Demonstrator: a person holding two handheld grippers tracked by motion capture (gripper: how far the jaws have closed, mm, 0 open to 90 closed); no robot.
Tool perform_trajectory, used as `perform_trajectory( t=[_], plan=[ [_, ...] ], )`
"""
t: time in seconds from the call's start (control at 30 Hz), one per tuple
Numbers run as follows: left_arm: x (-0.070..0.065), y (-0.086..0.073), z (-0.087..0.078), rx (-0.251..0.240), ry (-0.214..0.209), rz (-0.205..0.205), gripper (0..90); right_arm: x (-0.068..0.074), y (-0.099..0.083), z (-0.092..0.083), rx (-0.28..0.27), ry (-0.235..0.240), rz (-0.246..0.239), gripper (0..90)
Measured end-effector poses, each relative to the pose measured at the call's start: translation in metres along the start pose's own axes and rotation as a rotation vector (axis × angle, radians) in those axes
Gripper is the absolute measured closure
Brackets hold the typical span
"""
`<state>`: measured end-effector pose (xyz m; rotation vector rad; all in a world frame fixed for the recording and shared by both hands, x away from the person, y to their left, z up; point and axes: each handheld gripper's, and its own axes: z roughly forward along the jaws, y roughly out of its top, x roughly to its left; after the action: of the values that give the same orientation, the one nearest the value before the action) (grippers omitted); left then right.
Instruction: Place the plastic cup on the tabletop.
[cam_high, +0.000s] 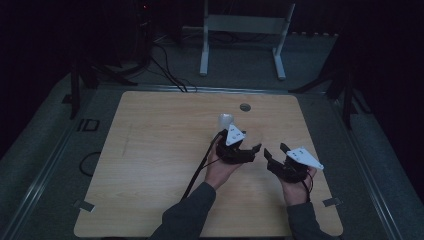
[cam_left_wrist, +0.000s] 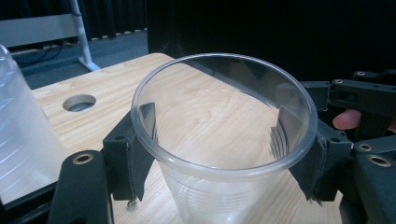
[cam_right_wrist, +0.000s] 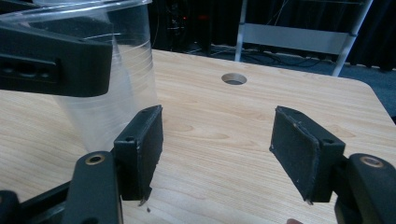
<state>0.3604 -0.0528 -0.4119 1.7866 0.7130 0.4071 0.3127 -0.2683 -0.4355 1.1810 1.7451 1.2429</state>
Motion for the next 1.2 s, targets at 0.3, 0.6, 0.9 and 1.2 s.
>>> perform_trajectory(
  t=[0.3,0.6,0.9,1.2],
  plan=[
    [0.001,-0.005,0.0,0.009,-0.001,0.007,30.3,-0.001,0.0,0.0,0.0,-0.002,0.003,34.0],
    [0.002,-0.01,0.0,0.007,-0.001,0.002,30.3,-0.001,0.0,0.0,0.0,-0.002,0.004,34.0],
    [0.003,-0.015,-0.002,0.001,0.003,0.005,30.3,-0.002,0.0,0.0,0.003,0.003,0.004,33.5],
    [0.003,-0.022,-0.001,0.008,-0.001,0.002,30.4,-0.002,-0.001,0.0,0.002,0.001,0.004,33.5]
  ],
)
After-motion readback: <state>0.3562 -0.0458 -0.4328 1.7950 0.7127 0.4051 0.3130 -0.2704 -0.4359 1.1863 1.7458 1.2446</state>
